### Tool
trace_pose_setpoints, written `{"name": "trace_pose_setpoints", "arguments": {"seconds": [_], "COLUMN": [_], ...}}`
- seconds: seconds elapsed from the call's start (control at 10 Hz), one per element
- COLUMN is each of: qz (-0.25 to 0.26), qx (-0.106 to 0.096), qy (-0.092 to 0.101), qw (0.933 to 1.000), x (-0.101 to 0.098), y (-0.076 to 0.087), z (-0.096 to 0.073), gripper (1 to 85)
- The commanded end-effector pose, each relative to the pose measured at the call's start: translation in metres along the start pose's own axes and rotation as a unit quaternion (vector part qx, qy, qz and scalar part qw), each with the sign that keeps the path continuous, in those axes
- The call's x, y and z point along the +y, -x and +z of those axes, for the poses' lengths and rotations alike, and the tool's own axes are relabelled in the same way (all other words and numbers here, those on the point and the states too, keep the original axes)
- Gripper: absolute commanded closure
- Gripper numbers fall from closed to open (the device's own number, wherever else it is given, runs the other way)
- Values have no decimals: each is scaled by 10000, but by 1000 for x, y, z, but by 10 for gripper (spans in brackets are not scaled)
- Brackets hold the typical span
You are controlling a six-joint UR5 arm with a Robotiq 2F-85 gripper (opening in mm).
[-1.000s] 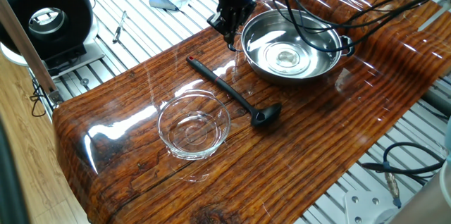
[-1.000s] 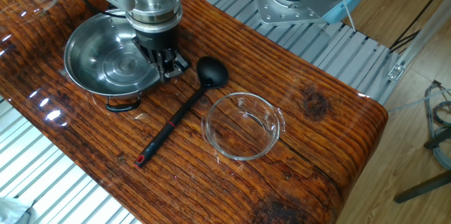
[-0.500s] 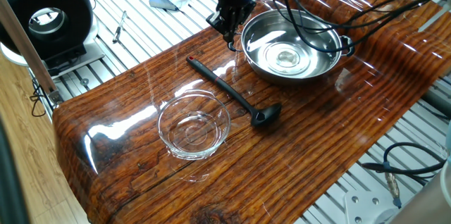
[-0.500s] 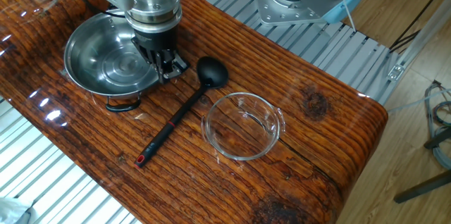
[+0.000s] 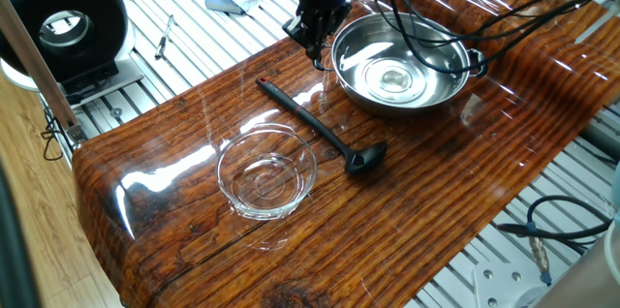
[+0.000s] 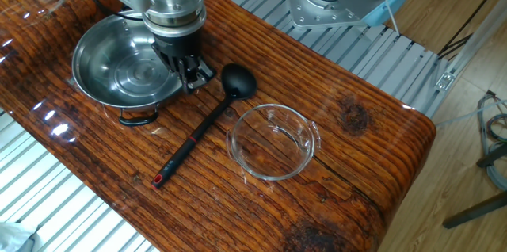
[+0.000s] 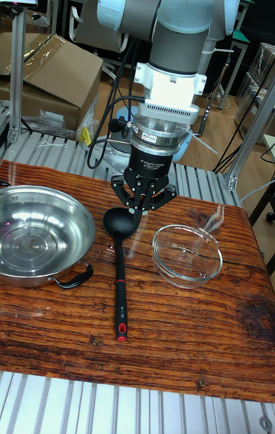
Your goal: Scoop water with a large spoon from one bowl to another
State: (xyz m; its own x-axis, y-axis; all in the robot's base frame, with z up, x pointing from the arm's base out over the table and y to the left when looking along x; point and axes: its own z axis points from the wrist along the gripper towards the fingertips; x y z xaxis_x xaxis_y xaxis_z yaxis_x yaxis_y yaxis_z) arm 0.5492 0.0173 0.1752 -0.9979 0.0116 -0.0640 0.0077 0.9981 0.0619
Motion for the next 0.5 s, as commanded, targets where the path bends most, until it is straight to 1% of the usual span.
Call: {"name": "trace_pose_setpoints", "arguments": {"seconds": [0.0,0.1,0.2,0.4], "qz": [-13,57,80,68], "qx": [149,102,74,13], "qy": [-4,26,157,211], "qw": [9999,9999,9998,9998], "x": [-1,1,8,10], "y": [-8,-5,-4,-1], "z": [-1,-1,-1,-2], "gripper": [847,847,847,847]}}
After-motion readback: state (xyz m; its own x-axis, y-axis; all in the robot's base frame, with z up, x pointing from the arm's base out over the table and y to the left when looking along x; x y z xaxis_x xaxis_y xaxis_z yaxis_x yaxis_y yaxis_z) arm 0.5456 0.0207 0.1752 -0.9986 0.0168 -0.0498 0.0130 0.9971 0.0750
